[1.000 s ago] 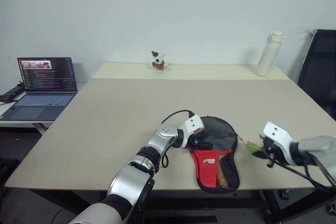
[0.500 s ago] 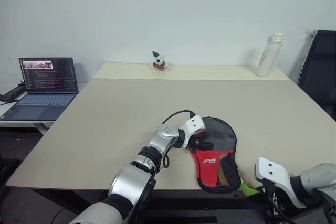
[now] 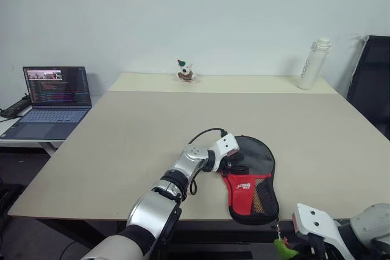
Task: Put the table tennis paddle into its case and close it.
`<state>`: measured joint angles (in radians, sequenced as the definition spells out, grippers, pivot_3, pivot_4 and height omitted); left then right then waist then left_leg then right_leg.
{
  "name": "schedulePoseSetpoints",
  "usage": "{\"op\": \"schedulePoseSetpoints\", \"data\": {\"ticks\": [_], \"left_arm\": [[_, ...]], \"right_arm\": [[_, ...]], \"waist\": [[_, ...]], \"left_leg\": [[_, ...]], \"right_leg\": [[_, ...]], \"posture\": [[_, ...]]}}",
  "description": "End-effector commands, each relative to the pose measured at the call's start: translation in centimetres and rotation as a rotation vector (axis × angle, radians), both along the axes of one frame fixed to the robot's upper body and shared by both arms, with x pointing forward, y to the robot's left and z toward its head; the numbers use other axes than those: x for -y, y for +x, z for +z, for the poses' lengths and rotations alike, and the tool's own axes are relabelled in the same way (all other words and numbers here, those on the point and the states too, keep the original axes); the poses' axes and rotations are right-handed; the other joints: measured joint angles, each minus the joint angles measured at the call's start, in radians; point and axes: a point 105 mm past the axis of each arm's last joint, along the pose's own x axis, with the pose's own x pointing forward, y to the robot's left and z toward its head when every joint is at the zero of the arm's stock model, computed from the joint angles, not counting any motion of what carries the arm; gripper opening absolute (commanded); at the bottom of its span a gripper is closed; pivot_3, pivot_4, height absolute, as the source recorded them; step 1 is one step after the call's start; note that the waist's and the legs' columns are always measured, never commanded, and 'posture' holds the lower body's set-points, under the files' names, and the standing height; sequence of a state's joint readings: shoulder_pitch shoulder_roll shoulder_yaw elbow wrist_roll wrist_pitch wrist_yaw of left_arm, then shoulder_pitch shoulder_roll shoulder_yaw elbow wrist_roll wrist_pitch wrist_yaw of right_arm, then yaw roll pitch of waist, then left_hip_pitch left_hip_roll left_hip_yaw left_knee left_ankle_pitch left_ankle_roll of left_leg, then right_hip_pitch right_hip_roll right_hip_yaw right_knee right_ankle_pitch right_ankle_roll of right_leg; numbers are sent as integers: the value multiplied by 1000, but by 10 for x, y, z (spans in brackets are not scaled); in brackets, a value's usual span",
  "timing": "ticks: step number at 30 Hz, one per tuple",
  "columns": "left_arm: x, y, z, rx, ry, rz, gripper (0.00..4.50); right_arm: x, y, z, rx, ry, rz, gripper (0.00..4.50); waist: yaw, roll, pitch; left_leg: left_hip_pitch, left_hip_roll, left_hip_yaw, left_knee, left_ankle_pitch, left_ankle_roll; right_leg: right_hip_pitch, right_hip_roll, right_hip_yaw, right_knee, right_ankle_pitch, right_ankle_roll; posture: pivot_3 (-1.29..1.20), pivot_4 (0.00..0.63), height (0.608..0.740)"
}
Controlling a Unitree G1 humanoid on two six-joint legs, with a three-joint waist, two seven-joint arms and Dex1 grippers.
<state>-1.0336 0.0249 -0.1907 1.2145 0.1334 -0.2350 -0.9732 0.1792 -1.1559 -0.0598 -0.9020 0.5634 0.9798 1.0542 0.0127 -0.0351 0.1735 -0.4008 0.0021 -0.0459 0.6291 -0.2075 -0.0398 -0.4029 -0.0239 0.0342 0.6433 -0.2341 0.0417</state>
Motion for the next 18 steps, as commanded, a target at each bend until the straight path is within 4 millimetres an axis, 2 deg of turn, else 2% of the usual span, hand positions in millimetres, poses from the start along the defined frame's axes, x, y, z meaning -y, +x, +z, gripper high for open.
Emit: {"op": "schedulePoseSetpoints", "data": {"ticks": [1,6,9,14,16,18], "left_arm": [[5,-10,-22,-39,78,-27,2330],[6,-10,-21,-37,73,-31,2330],[7,-11,-20,-38,68,-37,2330],[9,-13,-21,-42,65,-49,2330],[9,-14,-22,-47,65,-54,2330],[9,-15,-22,-53,62,-57,2330]], "right_arm": [[-16,-13,0,-20,44,79,30],[-15,-5,4,-24,51,52,30],[-16,-6,12,-45,77,56,774],[-11,2,24,-15,72,38,2441],[-9,8,30,13,70,32,2441],[-7,27,43,93,87,3,2441]], "waist": [[1,0,0],[2,0,0],[3,-1,0],[3,0,0],[3,0,0],[3,0,0]], "left_leg": [[0,0,0,0,0,0],[0,0,0,0,0,0],[0,0,0,0,0,0],[0,0,0,0,0,0],[0,0,0,0,0,0],[0,0,0,0,0,0]], "right_leg": [[0,0,0,0,0,0],[0,0,0,0,-1,-2],[0,0,0,0,-1,-2],[0,0,0,0,-1,-2],[0,0,0,0,-1,-2],[0,0,0,0,-1,-2]], "posture": [[0,150,740],[0,150,740],[0,150,740],[0,150,740],[0,150,740],[0,150,740]]}}
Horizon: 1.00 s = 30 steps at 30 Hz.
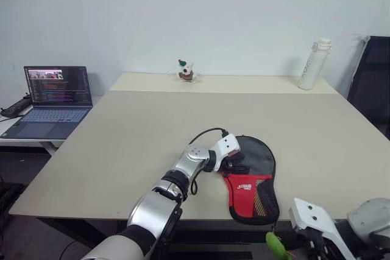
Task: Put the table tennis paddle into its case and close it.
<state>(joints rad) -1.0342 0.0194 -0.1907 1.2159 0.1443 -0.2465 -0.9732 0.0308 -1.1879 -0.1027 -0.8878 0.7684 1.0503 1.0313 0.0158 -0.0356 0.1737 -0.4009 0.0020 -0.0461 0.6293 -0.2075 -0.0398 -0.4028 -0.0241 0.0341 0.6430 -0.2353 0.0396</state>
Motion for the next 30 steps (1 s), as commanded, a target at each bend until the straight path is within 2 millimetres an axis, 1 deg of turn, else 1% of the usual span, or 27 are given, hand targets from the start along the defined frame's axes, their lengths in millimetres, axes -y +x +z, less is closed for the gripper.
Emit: {"op": "schedulePoseSetpoints", "data": {"ticks": [1,3,4,6,8,9,11,13,14,15,16,18,19,20,22,23,24,26,27,30], "left_arm": [[6,-13,-21,-65,54,-45,2330],[2,-11,-16,-59,39,-41,2330],[-1,-9,-11,-49,26,-51,2330],[-6,-8,-3,-33,12,-69,2330],[-14,-5,9,-3,-9,-95,2330],[-19,-3,18,11,-37,-98,2330],[-36,2,44,35,-114,-90,2330],[-46,2,56,46,-152,-82,2330],[-54,2,61,50,-172,-61,2330],[-69,3,67,57,-191,-21,2330],[-89,2,70,68,-206,34,2330],[-114,-4,73,73,-213,117,2330],[-122,-7,72,71,-213,151,2330],[-129,-10,72,69,-220,190,2498],[-133,-13,73,66,-231,243,2890],[-136,-15,73,63,-238,272,3201],[-144,-17,73,70,-242,310,3561],[-155,-20,73,87,-242,367,4201],[-156,-21,74,100,-237,384,4485],[-164,-23,78,150,-212,423,4485]], "right_arm": [[2,29,24,132,41,-44,2441],[7,54,34,218,58,-106,2441],[13,69,37,261,55,-150,2441],[21,84,40,304,51,-194,2441],[28,99,44,354,77,-237,2441],[32,108,46,387,91,-263,2441],[40,129,50,465,122,-318,2441],[44,139,51,498,149,-338,2441],[46,147,54,510,180,-371,2441],[49,158,55,533,210,-413,2441],[53,170,55,558,232,-459,2441],[60,186,52,578,254,-513,2441],[63,192,50,582,260,-532,2441],[67,197,49,585,264,-547,2625],[75,205,46,586,262,-560,3035],[77,207,42,580,251,-555,3348],[81,210,36,581,219,-552,3714],[93,217,28,589,179,-563,4368],[101,220,27,597,165,-575,4500],[117,226,27,626,134,-618,4500]], "waist": [[-1,0,0],[-2,0,0],[0,0,0],[-1,-1,1],[-5,-2,1],[-9,-1,1],[-21,-1,3],[-32,-1,5],[-35,-1,5],[-40,0,5],[-49,0,5],[-58,0,6],[-64,1,6],[-63,1,6],[-61,2,7],[-52,2,7],[-47,3,7],[-45,3,7],[-45,3,7],[-45,3,8]], "left_leg": [[0,0,0,0,0,0],[0,0,0,0,0,0],[0,0,0,0,0,0],[0,0,0,0,0,0],[-2,0,1,-1,0,0],[-2,0,1,-2,-1,1],[-3,1,1,-2,-1,2],[-4,3,3,-2,-1,2],[-4,4,3,-2,-1,2],[-4,5,3,-2,-1,2],[-4,6,3,-2,-1,2],[-1,7,6,-3,-1,2],[0,8,6,-4,-1,2],[0,8,6,-4,-1,2],[0,8,6,-3,-1,2],[0,8,6,-3,-1,2],[0,8,6,-2,-1,2],[0,7,7,-1,-1,2],[0,7,7,-1,-1,2],[0,7,7,-1,-1,2]], "right_leg": [[0,0,0,0,0,0],[0,0,0,0,0,0],[0,0,0,0,0,0],[-1,0,0,0,0,0],[-2,0,1,-1,0,0],[-3,1,1,-1,2,4],[-4,2,2,0,2,4],[-7,3,4,1,2,4],[-7,4,4,2,2,4],[-7,5,3,2,2,4],[-7,5,4,2,2,4],[-7,6,6,3,2,4],[-7,7,7,4,2,4],[-7,7,7,4,2,4],[-7,7,7,5,2,4],[-7,7,7,5,2,4],[-6,6,7,5,2,4],[-5,6,7,4,2,4],[-5,5,7,4,3,4],[-5,5,7,3,3,4]], "posture": [[0,150,740],[0,150,740],[0,150,740],[0,150,740],[0,150,740],[0,150,740],[0,150,740],[0,150,740],[0,150,740],[0,150,740],[0,150,740],[0,150,740],[0,150,740],[0,150,740],[0,150,740],[0,150,740],[0,150,740],[0,150,740],[0,150,740],[0,150,740]]}}
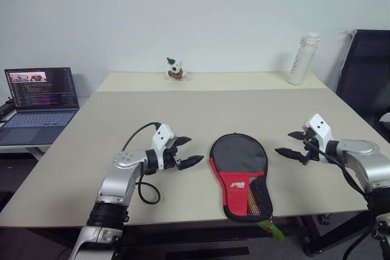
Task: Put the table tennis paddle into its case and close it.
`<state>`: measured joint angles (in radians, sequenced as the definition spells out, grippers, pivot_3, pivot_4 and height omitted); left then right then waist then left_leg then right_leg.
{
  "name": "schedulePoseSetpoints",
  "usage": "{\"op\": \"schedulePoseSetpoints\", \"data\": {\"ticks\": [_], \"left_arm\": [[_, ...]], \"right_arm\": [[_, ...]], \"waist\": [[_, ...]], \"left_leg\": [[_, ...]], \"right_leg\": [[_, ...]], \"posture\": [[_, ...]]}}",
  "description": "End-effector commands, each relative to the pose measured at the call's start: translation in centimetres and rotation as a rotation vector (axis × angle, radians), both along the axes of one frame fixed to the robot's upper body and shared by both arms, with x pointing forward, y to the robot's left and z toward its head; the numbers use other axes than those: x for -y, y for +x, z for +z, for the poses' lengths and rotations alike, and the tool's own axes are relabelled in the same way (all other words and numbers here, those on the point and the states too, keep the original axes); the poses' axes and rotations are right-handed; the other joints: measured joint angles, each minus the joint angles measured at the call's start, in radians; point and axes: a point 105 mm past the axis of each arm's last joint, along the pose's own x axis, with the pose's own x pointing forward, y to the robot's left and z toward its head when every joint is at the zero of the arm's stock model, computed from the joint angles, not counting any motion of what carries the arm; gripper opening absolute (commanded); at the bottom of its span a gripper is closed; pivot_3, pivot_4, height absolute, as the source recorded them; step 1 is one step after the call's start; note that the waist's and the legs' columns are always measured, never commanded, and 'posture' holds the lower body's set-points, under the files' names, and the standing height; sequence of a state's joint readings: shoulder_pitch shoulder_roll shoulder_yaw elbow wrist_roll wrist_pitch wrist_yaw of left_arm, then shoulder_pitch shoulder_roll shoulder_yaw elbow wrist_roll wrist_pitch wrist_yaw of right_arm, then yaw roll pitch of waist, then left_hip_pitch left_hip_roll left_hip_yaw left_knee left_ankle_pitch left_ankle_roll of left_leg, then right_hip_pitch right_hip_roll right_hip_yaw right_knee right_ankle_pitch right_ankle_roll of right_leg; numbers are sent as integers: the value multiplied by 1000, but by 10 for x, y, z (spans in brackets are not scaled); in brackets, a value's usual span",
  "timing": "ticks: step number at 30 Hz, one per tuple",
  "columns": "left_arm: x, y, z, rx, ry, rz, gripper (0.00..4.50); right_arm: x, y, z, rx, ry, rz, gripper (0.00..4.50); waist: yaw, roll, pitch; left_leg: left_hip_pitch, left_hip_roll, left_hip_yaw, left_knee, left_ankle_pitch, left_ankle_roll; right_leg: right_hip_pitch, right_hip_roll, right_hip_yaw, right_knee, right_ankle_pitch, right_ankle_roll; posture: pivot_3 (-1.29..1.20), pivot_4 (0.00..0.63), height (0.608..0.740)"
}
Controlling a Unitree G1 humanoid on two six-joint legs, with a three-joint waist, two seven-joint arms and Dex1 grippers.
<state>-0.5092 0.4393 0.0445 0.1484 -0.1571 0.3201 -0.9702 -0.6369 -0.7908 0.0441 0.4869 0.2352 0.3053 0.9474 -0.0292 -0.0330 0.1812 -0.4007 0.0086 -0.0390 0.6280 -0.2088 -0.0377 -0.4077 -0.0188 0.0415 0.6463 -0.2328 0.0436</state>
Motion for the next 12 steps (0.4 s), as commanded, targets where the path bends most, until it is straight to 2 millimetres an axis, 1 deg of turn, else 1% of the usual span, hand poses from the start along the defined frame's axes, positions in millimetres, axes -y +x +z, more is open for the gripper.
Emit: {"op": "schedulePoseSetpoints", "data": {"ticks": [1,2,5,6,9,12], "left_arm": [[-5,-3,22,102,17,26,4485],[-11,-4,22,112,35,31,4485],[-5,2,24,133,51,48,4485],[-5,3,23,131,46,58,4485],[-10,4,11,108,56,98,4485],[-11,7,11,107,32,129,4485]], "right_arm": [[19,7,14,67,-41,-43,4500],[21,9,16,73,-35,-68,4500],[42,11,29,101,-31,-143,4500],[44,10,31,106,-32,-149,4500],[47,5,30,110,-40,-167,4500],[50,0,27,104,-63,-181,4500]], "waist": [[0,0,0],[-1,0,0],[-2,2,1],[-2,2,1],[-1,2,1],[-3,2,1]], "left_leg": [[0,0,0,0,0,0],[0,0,0,0,0,0],[1,0,0,0,0,0],[1,0,1,0,0,0],[0,0,1,0,0,0],[1,0,1,-1,0,0]], "right_leg": [[0,0,0,0,0,0],[0,0,0,0,0,0],[0,1,0,0,0,-1],[0,1,0,0,0,-1],[0,0,1,0,0,-1],[0,1,1,0,0,-1]], "posture": [[0,150,740],[0,150,740],[0,150,740],[0,150,740],[0,150,740],[0,150,740]]}}
